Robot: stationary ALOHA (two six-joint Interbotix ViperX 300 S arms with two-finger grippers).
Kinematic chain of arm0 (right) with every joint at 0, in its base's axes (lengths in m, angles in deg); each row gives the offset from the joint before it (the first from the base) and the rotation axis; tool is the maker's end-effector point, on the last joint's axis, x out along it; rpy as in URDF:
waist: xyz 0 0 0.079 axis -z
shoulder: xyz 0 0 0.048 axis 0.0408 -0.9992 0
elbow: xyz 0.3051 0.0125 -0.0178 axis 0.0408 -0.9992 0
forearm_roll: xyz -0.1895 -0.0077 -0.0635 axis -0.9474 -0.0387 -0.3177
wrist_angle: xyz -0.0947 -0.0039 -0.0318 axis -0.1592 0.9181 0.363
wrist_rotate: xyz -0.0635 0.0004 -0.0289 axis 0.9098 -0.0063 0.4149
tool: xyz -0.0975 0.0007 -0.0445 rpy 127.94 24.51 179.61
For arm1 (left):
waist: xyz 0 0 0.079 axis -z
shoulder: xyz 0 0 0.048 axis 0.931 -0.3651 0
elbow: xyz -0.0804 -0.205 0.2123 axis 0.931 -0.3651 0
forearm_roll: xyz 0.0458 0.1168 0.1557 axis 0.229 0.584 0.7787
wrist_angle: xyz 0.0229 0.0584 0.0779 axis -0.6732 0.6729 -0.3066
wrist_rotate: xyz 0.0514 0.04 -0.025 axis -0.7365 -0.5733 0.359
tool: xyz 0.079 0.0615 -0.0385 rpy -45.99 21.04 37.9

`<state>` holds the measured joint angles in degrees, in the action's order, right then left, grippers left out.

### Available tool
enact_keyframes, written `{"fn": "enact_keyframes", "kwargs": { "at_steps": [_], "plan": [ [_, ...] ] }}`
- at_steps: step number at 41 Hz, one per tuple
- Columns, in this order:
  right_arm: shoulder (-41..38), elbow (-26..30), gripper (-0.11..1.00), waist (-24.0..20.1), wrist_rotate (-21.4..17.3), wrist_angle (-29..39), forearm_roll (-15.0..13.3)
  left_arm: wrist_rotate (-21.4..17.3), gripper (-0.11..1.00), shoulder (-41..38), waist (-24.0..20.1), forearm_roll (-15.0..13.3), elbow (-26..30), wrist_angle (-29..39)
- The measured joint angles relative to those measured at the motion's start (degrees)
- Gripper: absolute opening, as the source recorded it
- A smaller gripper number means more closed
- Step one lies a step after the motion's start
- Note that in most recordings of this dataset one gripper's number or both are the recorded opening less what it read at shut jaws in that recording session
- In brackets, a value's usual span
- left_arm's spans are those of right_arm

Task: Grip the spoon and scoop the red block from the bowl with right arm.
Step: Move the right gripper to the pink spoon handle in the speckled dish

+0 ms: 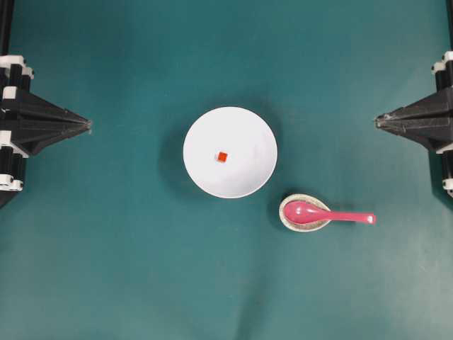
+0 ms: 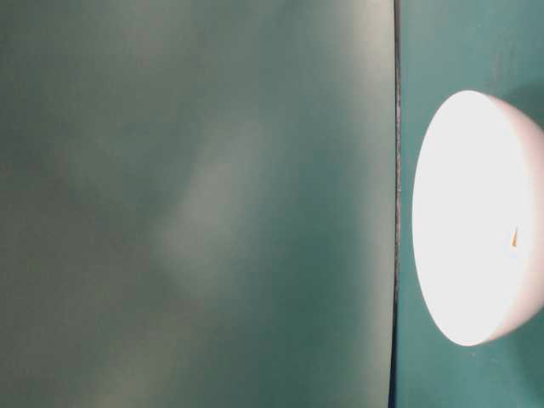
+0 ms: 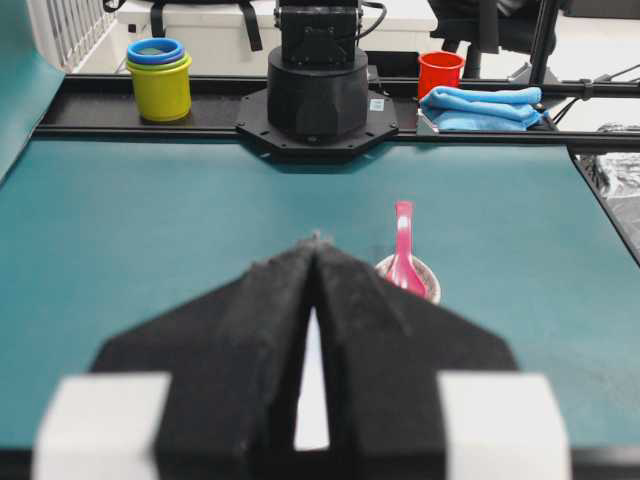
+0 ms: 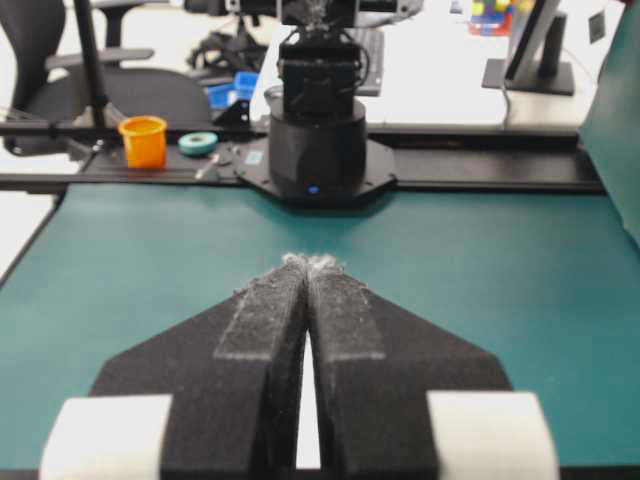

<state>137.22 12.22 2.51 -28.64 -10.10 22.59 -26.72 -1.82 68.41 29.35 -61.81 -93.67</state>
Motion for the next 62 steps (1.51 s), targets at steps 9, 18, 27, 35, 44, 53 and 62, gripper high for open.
{"fn": "enact_keyframes", "kwargs": {
  "at_steps": [9,18,27,35,44,53,62],
  "plan": [
    [-0.18,1.85,0.0,0.0,0.62,3.25,0.0,-0.35,0.01,0.0,0.0,0.53,2.2,5.8],
    [-0.18,2.37,0.0,0.0,-0.53,5.8,0.09,-0.35,0.01,-0.26,-0.18,0.53,2.29,6.42],
    [-0.09,2.81,0.0,0.09,-0.53,6.15,0.09,0.09,0.01,-0.26,-0.09,0.62,2.29,6.42],
    [0.26,2.99,0.01,0.0,-0.53,6.33,0.62,0.09,0.01,-0.18,-0.09,0.53,2.29,6.42],
    [0.62,3.08,0.17,0.09,-0.62,6.5,2.29,0.09,0.01,-0.09,-0.18,0.62,2.29,6.42],
    [0.62,3.08,0.39,0.0,-0.7,9.32,3.52,0.7,0.01,-0.09,-0.18,0.62,2.29,6.5],
    [0.44,3.08,0.42,0.0,-2.64,16.79,4.83,0.88,0.01,-0.09,-0.18,0.53,2.29,6.59]
  ]
}}
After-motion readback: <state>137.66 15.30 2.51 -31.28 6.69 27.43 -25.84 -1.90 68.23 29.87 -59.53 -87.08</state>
